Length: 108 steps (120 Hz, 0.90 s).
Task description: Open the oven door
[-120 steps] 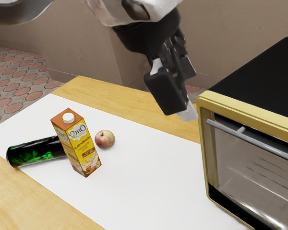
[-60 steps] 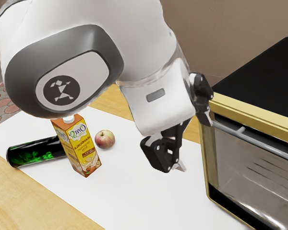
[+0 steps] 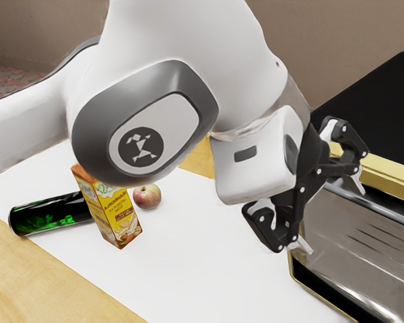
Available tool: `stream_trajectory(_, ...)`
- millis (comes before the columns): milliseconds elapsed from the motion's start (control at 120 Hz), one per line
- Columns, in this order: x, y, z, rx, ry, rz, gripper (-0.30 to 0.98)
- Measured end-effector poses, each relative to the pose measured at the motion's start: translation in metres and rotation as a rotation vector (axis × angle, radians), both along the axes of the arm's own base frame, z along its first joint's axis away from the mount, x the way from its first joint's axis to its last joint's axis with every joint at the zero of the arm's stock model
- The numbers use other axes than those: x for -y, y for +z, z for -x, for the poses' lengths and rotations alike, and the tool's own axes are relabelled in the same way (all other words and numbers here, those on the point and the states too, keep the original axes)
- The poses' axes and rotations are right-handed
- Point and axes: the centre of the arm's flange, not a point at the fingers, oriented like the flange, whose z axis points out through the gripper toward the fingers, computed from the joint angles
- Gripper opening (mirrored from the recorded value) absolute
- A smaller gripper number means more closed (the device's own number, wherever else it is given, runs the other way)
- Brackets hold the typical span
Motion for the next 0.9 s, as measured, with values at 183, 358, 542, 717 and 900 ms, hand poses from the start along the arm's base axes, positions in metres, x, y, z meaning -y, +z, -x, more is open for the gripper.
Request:
stream_trajectory(183, 0.000, -0.006, -0.017, 0.021, -0.053, -0.007, 0.69)
stream_trajectory(358, -0.004, -0.012, -0.019, 0.037, -0.079, -0.035, 0.69)
stream_trajectory(542, 0.003, -0.022, -0.015, 0.040, -0.118, -0.054, 0.70)
stream_trajectory(717, 0.017, -0.038, 0.133, 0.141, -0.114, -0.259, 0.63)
stream_trajectory(900, -0.272, 0.189, -0.006, 0.146, 0.632, -0.019, 0.66)
